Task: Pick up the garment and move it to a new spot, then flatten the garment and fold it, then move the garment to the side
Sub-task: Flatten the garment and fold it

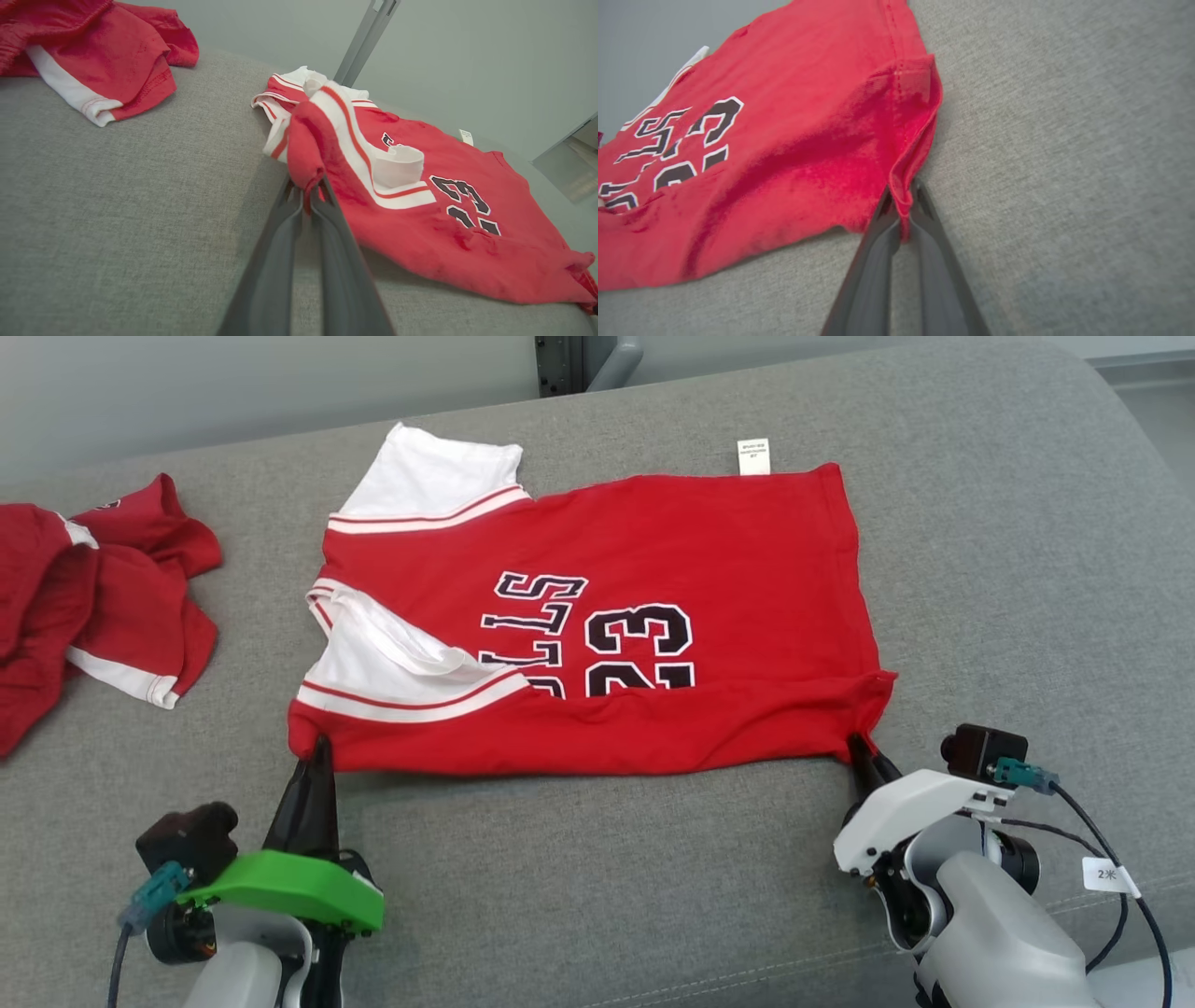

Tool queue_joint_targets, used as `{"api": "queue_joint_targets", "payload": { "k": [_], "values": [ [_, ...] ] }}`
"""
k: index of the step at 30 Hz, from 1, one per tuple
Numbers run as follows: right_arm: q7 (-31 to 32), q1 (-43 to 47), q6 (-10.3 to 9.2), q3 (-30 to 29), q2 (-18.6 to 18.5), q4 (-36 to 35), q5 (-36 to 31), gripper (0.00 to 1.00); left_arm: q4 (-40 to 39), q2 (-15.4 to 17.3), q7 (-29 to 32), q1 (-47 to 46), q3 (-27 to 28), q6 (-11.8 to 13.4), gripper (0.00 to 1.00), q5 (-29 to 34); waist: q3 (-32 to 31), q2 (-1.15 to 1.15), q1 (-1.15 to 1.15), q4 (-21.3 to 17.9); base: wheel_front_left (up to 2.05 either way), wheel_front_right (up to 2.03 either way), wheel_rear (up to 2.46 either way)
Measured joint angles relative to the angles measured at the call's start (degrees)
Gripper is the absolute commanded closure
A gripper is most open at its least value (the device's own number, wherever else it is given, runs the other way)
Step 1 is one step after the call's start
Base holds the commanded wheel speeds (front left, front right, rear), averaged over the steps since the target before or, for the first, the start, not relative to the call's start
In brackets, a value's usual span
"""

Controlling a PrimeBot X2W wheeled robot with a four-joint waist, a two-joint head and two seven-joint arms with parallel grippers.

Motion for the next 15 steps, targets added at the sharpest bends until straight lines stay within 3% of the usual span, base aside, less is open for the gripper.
{"api": "queue_joint_targets", "payload": {
  "k": [8,15],
  "values": [
    [2.35,8.37,0.08,-3.16,-1.32,-9.88,-0.14,1.00,-9.90,0.11,0.48,10.94,0.07,3.24,1.00,-0.13,-1.49,0.00,0.00,1.62,0.00,0.00,0.00],
    [10.71,21.14,0.09,-9.18,-3.07,-26.39,-2.35,1.00,-17.83,0.21,3.43,19.79,-1.14,6.58,1.00,-0.20,-1.94,0.00,0.00,2.70,0.00,0.00,0.00]
  ]
}}
